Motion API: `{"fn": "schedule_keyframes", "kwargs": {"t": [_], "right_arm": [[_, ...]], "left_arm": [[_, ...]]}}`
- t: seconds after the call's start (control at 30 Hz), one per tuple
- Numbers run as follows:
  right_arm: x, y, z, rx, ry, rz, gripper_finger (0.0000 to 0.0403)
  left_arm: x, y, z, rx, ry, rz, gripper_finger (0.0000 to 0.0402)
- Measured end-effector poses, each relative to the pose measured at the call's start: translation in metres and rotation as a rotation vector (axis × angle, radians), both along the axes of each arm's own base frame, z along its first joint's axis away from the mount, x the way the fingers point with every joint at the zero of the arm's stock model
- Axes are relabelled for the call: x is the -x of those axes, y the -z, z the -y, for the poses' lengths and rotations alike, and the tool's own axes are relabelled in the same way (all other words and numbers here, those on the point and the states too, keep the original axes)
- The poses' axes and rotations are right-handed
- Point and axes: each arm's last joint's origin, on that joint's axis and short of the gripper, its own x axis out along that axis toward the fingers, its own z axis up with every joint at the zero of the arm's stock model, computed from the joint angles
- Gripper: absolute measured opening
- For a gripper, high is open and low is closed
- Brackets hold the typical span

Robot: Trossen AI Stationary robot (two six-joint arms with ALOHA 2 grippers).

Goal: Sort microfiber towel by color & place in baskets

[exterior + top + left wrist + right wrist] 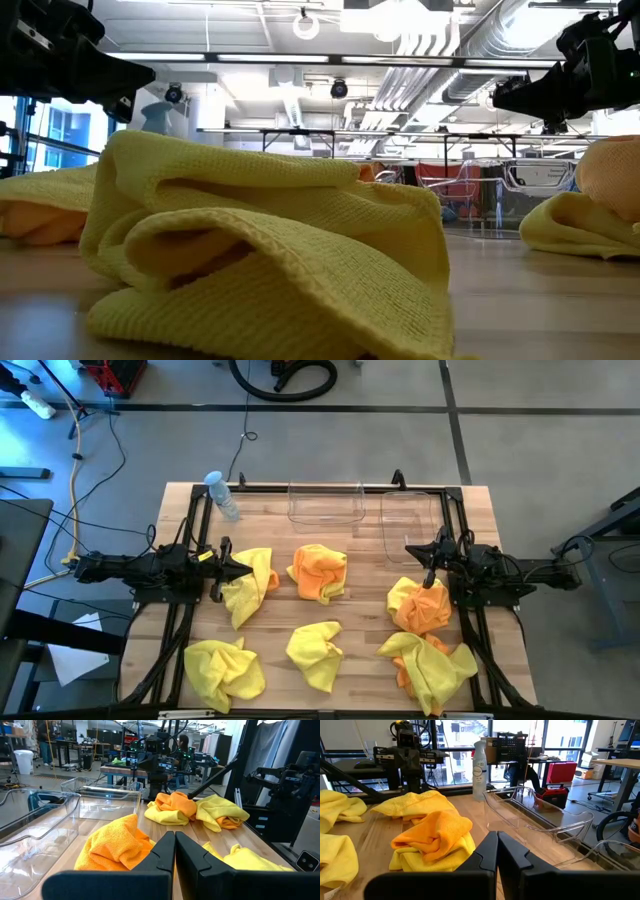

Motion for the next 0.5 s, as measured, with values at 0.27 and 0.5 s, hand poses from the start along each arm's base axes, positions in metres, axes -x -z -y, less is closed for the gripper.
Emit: {"fn": "schedule_keyframes", "kwargs": {"t": [0.27,0.5], "right_arm": [[0.0000,0.0000,0.0000,0.000,0.000,0.000,0.0000],[0.0000,0.0000,0.0000,0.000,0.000,0.000,0.0000]], "left_arm": [[0.0000,-0.0006,0.0000,0.000,0.000,0.006,0.0000],[0.0000,-0.0006,-0.0001,-0.008,-0.002,0.007,0.0000]]}}
